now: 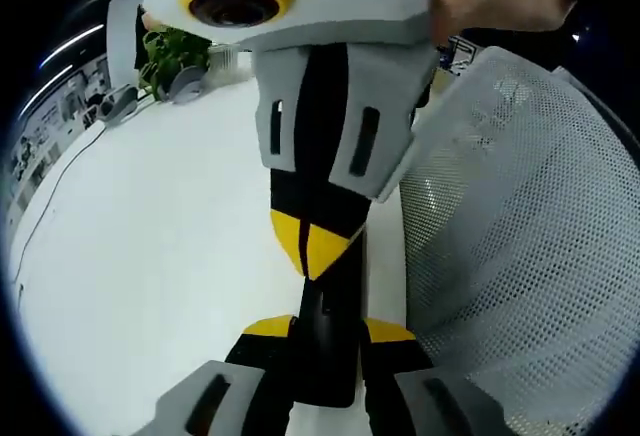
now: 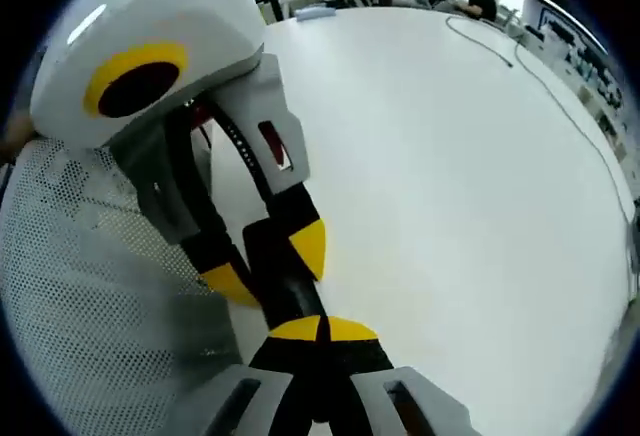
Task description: Press the specified remote control buttons in sequence, fully releasing each button before pressing the next.
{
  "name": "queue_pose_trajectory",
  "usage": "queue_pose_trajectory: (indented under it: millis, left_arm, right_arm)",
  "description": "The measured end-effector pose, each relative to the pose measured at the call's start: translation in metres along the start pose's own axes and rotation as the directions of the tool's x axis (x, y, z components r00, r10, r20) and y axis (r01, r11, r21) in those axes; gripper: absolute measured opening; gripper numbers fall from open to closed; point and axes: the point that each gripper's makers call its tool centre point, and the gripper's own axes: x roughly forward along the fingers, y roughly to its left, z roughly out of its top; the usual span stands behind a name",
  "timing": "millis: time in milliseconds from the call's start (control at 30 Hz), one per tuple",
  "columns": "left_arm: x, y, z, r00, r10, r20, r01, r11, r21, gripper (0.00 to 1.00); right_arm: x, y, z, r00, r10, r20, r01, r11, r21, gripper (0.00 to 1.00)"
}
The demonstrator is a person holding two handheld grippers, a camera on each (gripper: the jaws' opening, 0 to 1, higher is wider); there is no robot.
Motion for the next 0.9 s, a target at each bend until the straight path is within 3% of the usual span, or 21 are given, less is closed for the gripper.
queue_pose_trajectory:
  millis: [167,267,600,733,833,900]
  left_arm:
    - [0.000,0.000,0.000,1.000,-0.001,-0.001,0.001,1.000,-0.002,0.25]
    - [0.000,0.000,0.000,1.000,-0.002,0.000,0.002,1.000,-0.006,0.25]
    - [0.000,0.000,0.000,1.000,-0.003,0.002,0.003,1.000,-0.007,0.25]
    - [0.001,0.000,0.000,1.000,-0.005,0.004,0.005,1.000,-0.010,0.25]
    - [0.001,0.000,0.000,1.000,-0.005,0.003,0.005,1.000,-0.006,0.25]
    - [0.001,0.001,0.001,1.000,-0.007,0.013,0.008,1.000,-0.025,0.25]
  right_arm:
    - [-0.003,0.002,-0.001,0.998,-0.025,0.063,0.025,1.000,0.005,0.00]
    - [-0.004,0.009,0.002,0.996,-0.026,0.080,0.029,0.999,-0.039,0.00]
    - [-0.002,0.019,0.002,0.997,-0.018,0.073,0.026,0.993,-0.116,0.00]
    - [-0.001,0.017,0.003,0.997,-0.046,0.057,0.058,0.973,-0.224,0.00]
    - [0.001,0.019,0.004,0.997,-0.058,0.051,0.069,0.966,-0.248,0.00]
    - [0.002,0.018,0.004,0.997,-0.068,0.035,0.076,0.950,-0.304,0.00]
